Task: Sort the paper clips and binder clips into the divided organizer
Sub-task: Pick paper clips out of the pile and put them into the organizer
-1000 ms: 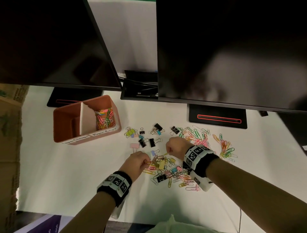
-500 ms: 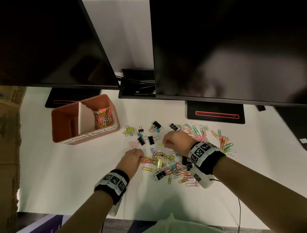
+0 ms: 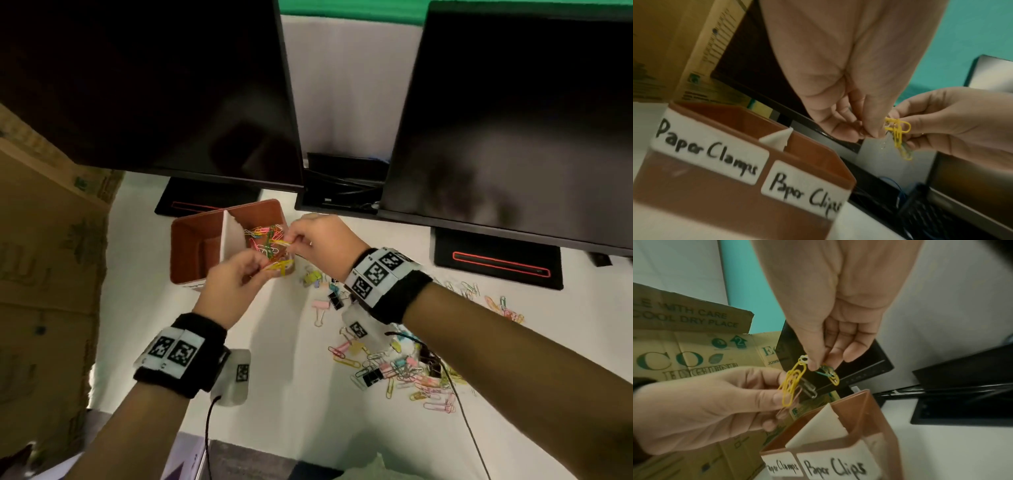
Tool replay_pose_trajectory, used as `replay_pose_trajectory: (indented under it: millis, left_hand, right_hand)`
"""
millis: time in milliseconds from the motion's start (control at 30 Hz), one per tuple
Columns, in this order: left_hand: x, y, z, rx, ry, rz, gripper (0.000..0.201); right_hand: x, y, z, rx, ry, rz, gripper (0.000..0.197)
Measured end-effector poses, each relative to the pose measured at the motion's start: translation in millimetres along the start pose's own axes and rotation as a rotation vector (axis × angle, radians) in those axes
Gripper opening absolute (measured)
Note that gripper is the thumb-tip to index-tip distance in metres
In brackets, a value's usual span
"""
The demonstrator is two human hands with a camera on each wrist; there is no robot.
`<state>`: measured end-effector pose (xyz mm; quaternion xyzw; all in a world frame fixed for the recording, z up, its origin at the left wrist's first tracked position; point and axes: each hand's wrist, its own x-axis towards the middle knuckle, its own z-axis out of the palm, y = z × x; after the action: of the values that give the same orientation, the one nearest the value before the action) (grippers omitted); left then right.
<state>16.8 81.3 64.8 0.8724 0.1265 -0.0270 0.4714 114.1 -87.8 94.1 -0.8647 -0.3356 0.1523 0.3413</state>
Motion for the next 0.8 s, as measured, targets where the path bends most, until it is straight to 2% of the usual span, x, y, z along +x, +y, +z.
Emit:
replay_pose_trajectory:
  millis: [67,133,233,300,367,433,533,667,800]
  left_hand:
    - [11.3,0.4,-13.0,-0.007,0.058,-0.024,0.014]
    - [21.7,-1.1,-18.4,0.034,0.112,-0.054,0.016]
    - [31.9,-5.3,-14.5,0.060,0.164,-0.163,0.014]
    - [32.9,-8.6,-10.0,0.057,0.142,-0.218,0.030]
    - [27.8,-7.3,-6.9,0.121,0.134,-0.165,0.035]
    - [17.1,-4.1,-1.2,0.137,0.120,-0.046,0.030]
    - [-2.2,-0.6,20.8,0.146,-0.038,0.058,0.024]
    - [-17.3,-7.7,72.3,0.165,-0.280,0.085,0.025]
    - [-31.0,-12.8,121.7,0.297,-0.514,0.088,0.034]
  right_hand:
    - [25.4,-13.3,8.1,-0.007,0.005,0.025,0.016]
    - [46.5,-17.7,17.1,-0.058,-0.052,0.094,0.022]
    - [57.8,-10.0,28.3,-0.051,-0.124,0.187,0.031]
    - [49.0,-0.9,27.0,0.013,-0.101,0.187,0.030]
    - [29.9,11.6,19.0,0.052,-0.073,0.155,0.027]
    - [2.5,29.9,10.9,0.033,-0.082,0.140,0.023]
    - [-46.8,61.5,5.8,-0.053,-0.170,0.162,0.019]
    - [-107.9,92.6,12.4,-0.114,-0.435,0.287,0.028]
    - [-143.8,106.1,29.6,-0.177,-0.482,0.278,0.041]
